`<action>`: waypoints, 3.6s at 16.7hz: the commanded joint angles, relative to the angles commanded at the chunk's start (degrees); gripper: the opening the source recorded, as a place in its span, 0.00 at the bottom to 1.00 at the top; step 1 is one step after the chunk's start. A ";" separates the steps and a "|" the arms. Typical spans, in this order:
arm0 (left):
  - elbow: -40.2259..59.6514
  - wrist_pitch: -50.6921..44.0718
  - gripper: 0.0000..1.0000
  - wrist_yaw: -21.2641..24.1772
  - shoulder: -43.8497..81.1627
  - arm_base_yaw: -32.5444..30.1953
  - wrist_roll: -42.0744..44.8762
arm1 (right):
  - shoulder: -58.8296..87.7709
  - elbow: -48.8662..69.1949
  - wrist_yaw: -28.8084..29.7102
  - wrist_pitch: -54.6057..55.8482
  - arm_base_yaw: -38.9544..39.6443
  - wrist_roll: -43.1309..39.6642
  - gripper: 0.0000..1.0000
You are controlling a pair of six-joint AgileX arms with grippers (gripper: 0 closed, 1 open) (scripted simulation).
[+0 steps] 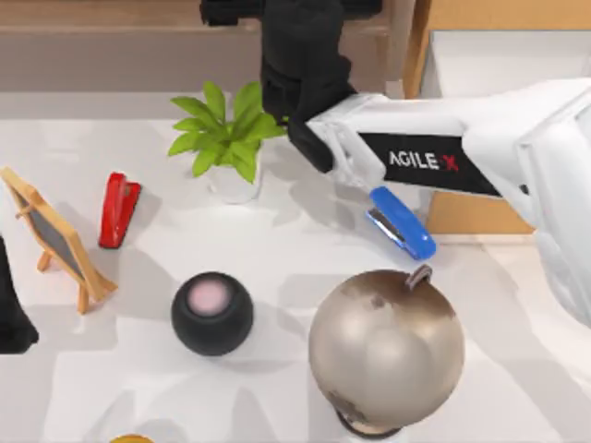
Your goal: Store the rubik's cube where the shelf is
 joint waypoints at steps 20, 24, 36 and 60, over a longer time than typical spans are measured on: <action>0.00 0.00 1.00 0.00 0.00 0.00 0.00 | -36.78 -81.22 -14.60 51.84 -7.20 -59.32 1.00; 0.00 0.00 1.00 0.00 0.00 0.00 0.00 | -33.62 -90.03 -16.29 54.97 -12.47 -72.88 1.00; 0.00 0.00 1.00 0.00 0.00 0.00 0.00 | -27.06 -91.25 -17.05 54.15 -18.74 -82.84 1.00; 0.00 0.00 1.00 0.00 0.00 0.00 0.00 | -26.59 -86.68 -19.06 50.22 -20.79 -82.91 0.00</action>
